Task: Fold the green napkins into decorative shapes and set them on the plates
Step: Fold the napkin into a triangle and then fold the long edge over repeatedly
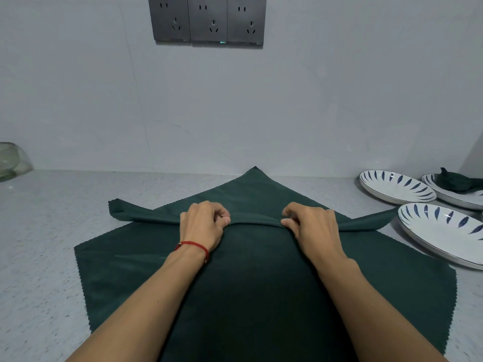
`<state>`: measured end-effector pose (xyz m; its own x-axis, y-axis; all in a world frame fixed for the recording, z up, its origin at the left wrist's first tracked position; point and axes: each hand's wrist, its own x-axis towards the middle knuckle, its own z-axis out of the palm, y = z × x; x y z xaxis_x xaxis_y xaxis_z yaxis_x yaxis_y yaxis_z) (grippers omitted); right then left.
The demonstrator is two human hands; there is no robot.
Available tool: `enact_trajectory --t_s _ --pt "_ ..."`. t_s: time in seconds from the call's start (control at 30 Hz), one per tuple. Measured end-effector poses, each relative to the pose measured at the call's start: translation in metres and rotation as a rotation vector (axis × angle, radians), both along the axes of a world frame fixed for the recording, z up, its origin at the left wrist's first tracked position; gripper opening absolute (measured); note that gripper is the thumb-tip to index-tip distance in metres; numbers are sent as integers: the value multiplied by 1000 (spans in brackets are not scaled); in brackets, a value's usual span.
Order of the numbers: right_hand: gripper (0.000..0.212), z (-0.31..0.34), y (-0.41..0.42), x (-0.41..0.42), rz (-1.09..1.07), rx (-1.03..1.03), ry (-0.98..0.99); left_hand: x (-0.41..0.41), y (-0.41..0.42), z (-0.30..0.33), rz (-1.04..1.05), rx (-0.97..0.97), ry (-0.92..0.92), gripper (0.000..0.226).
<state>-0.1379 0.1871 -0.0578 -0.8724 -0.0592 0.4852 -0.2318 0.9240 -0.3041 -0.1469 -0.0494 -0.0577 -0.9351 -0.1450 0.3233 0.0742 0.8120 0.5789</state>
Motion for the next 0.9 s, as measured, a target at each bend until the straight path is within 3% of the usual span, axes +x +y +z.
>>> enact_trajectory --t_s 0.1,0.27,0.33,0.63,0.9 --pt "15 2 1 0 -16 86 -42 1 -1 1 23 51 11 13" --pt "21 5 12 5 35 250 -141 7 -12 7 -78 -126 -2 4" --pt "20 6 21 7 68 271 -164 6 -18 8 -134 -203 -6 13" --pt "16 7 33 27 115 398 -45 22 -27 15 -262 -376 59 14" --pt "14 8 53 100 244 288 -140 103 -37 7 -358 -199 46 10"
